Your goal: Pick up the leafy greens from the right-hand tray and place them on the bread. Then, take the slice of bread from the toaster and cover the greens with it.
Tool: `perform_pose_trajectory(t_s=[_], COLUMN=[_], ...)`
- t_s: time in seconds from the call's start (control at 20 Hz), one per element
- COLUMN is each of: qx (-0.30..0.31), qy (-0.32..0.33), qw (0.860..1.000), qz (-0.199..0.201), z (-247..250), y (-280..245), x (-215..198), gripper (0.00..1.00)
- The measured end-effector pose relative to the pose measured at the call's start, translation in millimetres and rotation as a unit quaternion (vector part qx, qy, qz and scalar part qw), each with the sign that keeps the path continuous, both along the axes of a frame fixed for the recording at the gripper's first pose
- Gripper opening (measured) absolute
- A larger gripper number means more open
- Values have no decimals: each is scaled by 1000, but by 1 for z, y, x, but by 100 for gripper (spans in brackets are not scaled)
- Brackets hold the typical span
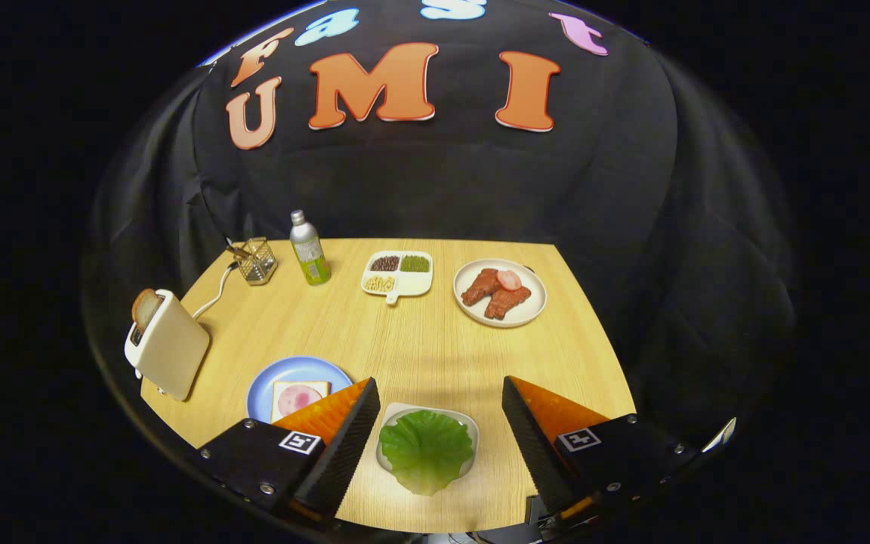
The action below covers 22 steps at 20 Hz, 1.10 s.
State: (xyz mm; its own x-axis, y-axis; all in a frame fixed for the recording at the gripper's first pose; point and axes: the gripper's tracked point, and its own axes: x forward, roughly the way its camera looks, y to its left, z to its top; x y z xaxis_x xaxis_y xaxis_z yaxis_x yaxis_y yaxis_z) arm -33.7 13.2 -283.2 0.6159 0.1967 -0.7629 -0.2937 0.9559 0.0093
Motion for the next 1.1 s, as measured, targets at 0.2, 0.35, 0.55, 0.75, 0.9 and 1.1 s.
perform_pose_trajectory(t_s=[0.2, 0.35, 0.55, 0.75, 0.9, 1.1], qx=[-10, -28, -51, -54, -65, -78], qy=[74, 128, 182, 217, 234, 249], qw=[997, 991, 981, 974, 969, 964], qz=[18, 34, 45, 44, 42, 44], z=[-40, -74, -113, -141, -159, -176], y=[7, 7, 2, 5, 7, 10], x=[-15, -30, -46, -50, -49, -50], gripper=[98, 94, 91, 91, 91, 90])
